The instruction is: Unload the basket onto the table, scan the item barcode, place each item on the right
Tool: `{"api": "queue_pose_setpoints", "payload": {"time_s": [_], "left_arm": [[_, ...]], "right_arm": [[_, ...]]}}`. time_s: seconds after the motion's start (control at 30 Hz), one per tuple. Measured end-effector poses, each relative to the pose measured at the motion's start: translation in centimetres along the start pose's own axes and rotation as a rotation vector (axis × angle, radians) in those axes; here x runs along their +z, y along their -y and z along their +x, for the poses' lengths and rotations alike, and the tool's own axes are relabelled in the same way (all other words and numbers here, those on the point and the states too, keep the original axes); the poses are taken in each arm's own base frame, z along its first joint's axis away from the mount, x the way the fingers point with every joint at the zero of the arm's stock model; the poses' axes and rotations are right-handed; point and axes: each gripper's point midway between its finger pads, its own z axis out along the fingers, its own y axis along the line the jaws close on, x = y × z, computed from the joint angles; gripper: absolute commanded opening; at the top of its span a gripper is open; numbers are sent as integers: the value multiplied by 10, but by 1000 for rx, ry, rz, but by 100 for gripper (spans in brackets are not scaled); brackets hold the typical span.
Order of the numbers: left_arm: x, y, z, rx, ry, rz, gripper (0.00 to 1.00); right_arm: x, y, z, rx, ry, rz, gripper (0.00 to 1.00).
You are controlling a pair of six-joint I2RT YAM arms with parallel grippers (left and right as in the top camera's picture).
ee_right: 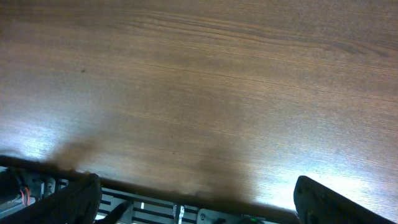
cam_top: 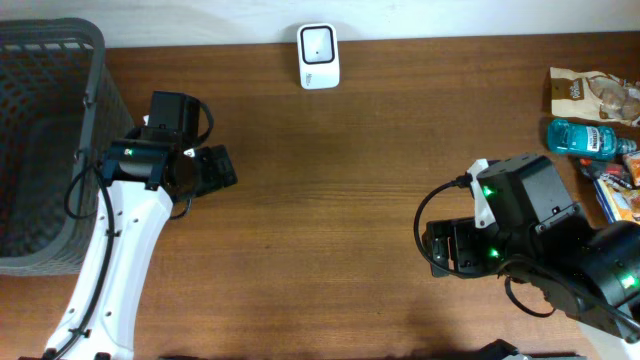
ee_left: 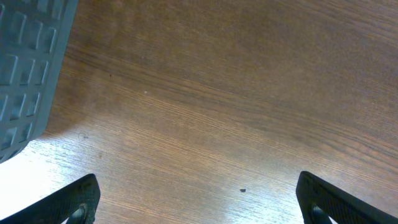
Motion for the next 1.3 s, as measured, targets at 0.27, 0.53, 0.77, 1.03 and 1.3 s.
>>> {"api": "queue_pose_setpoints", "payload": {"time_s": [0.27,0.53,0.77,1.03,1.3], "left_arm": [[0,0,0,0,0,0,99],[0,0,0,0,0,0,99],[0,0,0,0,0,0,99],[0,0,0,0,1,0,99],[0,0,0,-1,2,1,99]], "right_arm": [[-1,0,-1,-4,8,-3,98],[-8,-6,-24,-58,132,-30,98],[-22,21,-22,0,335,-18,98],[6,44,-12,0,603,-20,98],[48,58,4,-3,791,-18,98]]}}
